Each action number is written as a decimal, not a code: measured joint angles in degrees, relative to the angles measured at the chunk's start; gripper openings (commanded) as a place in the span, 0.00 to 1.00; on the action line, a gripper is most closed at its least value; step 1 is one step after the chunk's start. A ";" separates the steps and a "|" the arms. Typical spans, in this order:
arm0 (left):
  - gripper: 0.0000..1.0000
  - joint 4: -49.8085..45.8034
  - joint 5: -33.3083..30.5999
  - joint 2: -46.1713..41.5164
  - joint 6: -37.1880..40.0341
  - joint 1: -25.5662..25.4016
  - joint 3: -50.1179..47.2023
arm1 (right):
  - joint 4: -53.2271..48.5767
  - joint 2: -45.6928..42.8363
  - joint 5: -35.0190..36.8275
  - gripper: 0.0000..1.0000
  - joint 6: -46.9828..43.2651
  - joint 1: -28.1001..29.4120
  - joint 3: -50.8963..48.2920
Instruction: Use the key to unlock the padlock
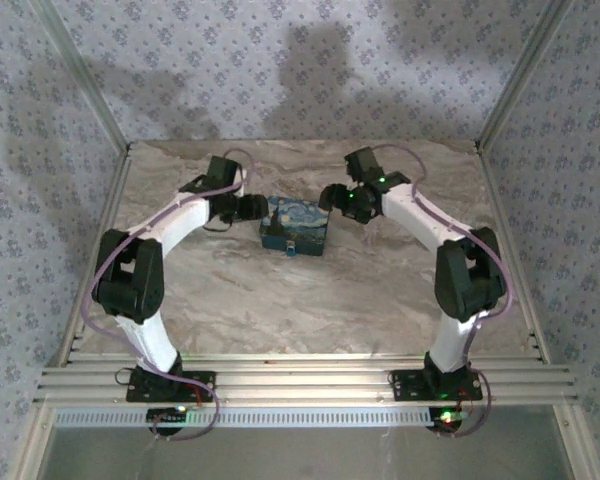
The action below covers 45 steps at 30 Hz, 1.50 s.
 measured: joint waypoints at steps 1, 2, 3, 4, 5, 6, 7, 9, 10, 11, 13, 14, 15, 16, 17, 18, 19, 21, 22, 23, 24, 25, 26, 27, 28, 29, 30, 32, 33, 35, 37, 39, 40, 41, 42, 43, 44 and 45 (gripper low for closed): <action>0.63 -0.83 -0.61 0.48 -0.02 0.96 2.19 | 0.15 -1.36 0.42 0.74 0.00 -0.37 -0.48; 0.62 -1.29 -0.96 0.96 0.00 1.73 3.96 | 0.46 -2.58 0.76 0.74 0.00 -0.50 -1.14; 0.61 -1.53 -1.66 1.81 -0.09 2.51 6.05 | 0.83 -3.85 1.01 0.74 0.00 -0.52 -2.03; 0.59 -1.86 -2.40 2.82 -0.28 3.28 8.09 | 1.09 -4.92 1.16 0.74 0.00 -0.46 -2.93; 0.58 -2.01 -3.17 3.76 -0.46 3.85 9.51 | 1.31 -5.53 1.20 0.74 0.00 -0.46 -3.58; 0.55 -2.23 -4.00 4.92 -0.87 4.31 10.95 | 1.60 -6.05 1.25 0.74 0.00 -0.31 -4.33; 0.53 -2.56 -4.94 6.23 -1.20 4.61 12.17 | 1.81 -6.38 1.25 0.74 -0.28 -0.24 -5.11; 0.51 -3.58 -6.73 9.22 -1.75 4.81 14.58 | 1.95 -6.54 1.44 0.74 -0.74 -0.11 -6.49; 0.50 -4.46 -7.80 11.13 -1.99 4.79 15.98 | 1.92 -6.54 1.62 0.74 -1.05 -0.09 -7.19; 0.49 -5.27 -8.44 12.68 -2.12 4.79 17.20 | 1.92 -6.54 1.66 0.74 -1.14 -0.09 -7.78; 0.49 -7.10 -9.99 16.48 -2.21 4.79 19.96 | 1.97 -6.56 1.84 0.74 -1.46 -0.09 -9.09; 0.48 -8.04 -10.71 18.27 -2.21 4.79 21.29 | 1.97 -6.56 1.86 0.74 -1.53 -0.09 -9.64; 0.48 -8.70 -11.13 19.74 -2.21 4.79 22.25 | 2.01 -6.56 1.84 0.74 -1.55 -0.09 -10.12; 0.47 -9.55 -11.47 21.07 -2.25 4.81 23.32 | 2.01 -6.56 1.84 0.74 -1.55 -0.09 -10.51; 0.47 -10.73 -11.87 22.67 -2.38 4.90 24.74 | 2.03 -6.56 1.84 0.74 -1.55 -0.09 -10.80; 0.47 -11.54 -12.11 23.78 -2.43 4.92 25.81 | 2.03 -6.56 1.84 0.74 -1.55 -0.09 -10.93; 0.47 -12.35 -12.31 25.07 -2.45 4.92 27.04 | 2.12 -6.56 1.84 0.74 -1.55 -0.09 -10.97; 0.47 -13.40 -12.48 26.84 -2.47 4.96 28.89 | 2.51 -6.56 1.81 0.74 -1.57 -0.09 -10.97; 0.47 -13.94 -12.50 27.56 -2.47 5.01 29.75 | 2.67 -6.56 1.81 0.74 -1.57 -0.09 -10.97; 0.47 -14.49 -12.48 28.22 -2.47 5.01 30.62 | 2.80 -6.54 1.81 0.74 -1.66 -0.09 -10.97; 0.47 -14.62 -12.48 28.72 -2.45 5.03 31.23 | 2.91 -6.49 1.81 0.74 -1.73 -0.09 -10.97; 0.47 -15.21 -12.48 29.46 -2.47 5.01 32.37 | 3.02 -6.45 1.79 0.74 -1.75 -0.09 -10.97; 0.47 -15.61 -12.48 30.21 -2.49 5.01 33.44 | 3.04 -6.36 1.79 0.74 -1.77 -0.09 -10.97; 0.47 -15.67 -12.46 30.84 -2.60 5.01 34.18 | 3.04 -6.23 1.75 0.74 -1.95 -0.09 -10.97; 0.47 -15.69 -12.44 31.30 -2.62 5.01 34.71 | 3.04 -6.08 1.68 0.74 -1.99 -0.09 -10.95; 0.47 -15.87 -12.46 31.67 -2.64 5.01 35.15 | 3.04 -5.86 1.62 0.74 -2.16 -0.09 -10.95; 0.46 -15.87 -12.44 31.98 -2.64 5.01 35.47 | 3.04 -5.66 1.62 0.74 -2.19 -0.09 -10.95; 0.45 -15.96 -12.46 32.83 -2.69 5.01 36.24 | 3.04 -5.20 1.60 0.74 -2.45 -0.09 -10.95; 0.45 -15.98 -12.46 33.40 -2.73 5.01 36.63 | 3.04 -5.03 1.60 0.74 -2.60 -0.09 -10.95; 0.42 -16.24 -12.79 34.29 -2.82 5.01 37.31 | 3.02 -4.79 1.57 0.74 -2.75 -0.11 -10.95; 0.39 -16.55 -12.68 34.32 -2.80 5.01 37.48 | 3.02 -4.72 1.53 0.74 -2.86 -0.11 -10.95; 0.34 -16.72 -12.94 34.32 -2.56 5.03 37.46 | 3.04 -4.72 1.38 0.74 -2.97 -0.11 -10.95; 0.32 -16.72 -12.85 34.32 -2.38 5.03 37.46 | 3.02 -4.72 1.33 0.74 -3.04 -0.11 -10.95; 0.28 -16.68 -13.11 34.32 -2.25 5.01 37.35 | 3.02 -4.72 1.20 0.74 -3.04 -0.11 -10.95; 0.26 -16.52 -13.38 34.16 -2.08 5.03 36.94 | 3.02 -4.72 1.18 0.74 -3.04 -0.11 -10.95; 0.23 -16.15 -13.42 33.88 -1.90 5.14 36.37 | 3.02 -4.72 1.18 0.74 -3.04 -0.11 -10.95; 0.21 -15.45 -13.55 33.35 -1.77 5.25 35.28 | 3.02 -4.74 1.16 0.74 -3.04 -0.11 -10.95; 0.19 -14.60 -13.49 32.87 -1.66 5.31 34.32 | 3.02 -4.72 1.16 0.74 -3.04 -0.11 -10.95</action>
